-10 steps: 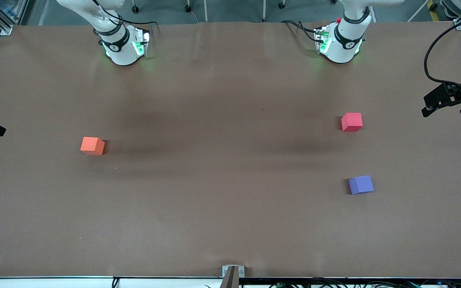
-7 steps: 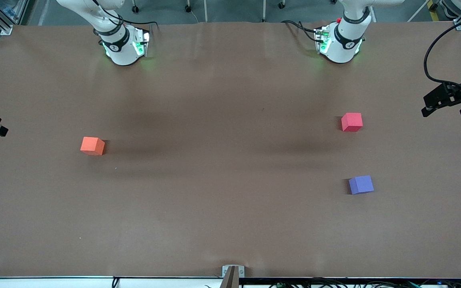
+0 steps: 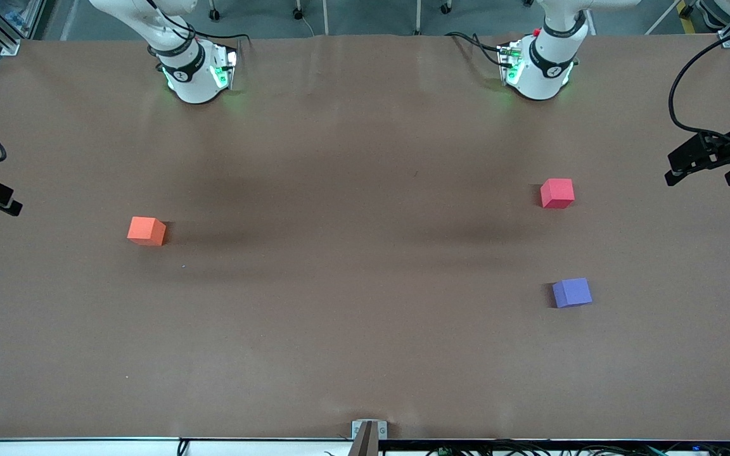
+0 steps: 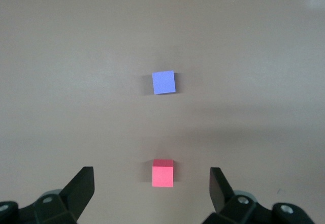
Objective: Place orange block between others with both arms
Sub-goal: 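Reach the right gripper down over the orange cube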
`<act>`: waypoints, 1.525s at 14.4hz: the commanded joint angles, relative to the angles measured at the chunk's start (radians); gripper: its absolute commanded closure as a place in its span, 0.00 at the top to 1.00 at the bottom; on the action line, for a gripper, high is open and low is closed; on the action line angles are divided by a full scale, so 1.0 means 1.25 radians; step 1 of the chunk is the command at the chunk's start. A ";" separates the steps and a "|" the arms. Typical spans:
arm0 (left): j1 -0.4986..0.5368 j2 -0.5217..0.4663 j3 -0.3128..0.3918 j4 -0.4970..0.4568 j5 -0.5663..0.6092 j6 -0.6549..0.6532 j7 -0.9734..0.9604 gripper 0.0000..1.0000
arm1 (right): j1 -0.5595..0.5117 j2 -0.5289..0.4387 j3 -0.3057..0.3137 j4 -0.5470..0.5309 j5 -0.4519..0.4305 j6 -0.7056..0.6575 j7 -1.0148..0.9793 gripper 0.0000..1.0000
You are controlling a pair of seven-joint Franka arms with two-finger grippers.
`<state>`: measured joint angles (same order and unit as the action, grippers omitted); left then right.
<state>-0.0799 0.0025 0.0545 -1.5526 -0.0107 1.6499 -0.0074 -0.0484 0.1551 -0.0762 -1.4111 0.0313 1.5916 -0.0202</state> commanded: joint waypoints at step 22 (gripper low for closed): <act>0.006 -0.014 -0.007 -0.026 0.016 0.019 0.006 1.00 | -0.020 0.191 0.003 -0.534 -0.013 0.507 -0.054 1.00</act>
<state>-0.0784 0.0021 0.0545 -1.5654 -0.0098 1.6581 -0.0052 -0.0617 0.3904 -0.0793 -2.0587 0.0217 2.2012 -0.0727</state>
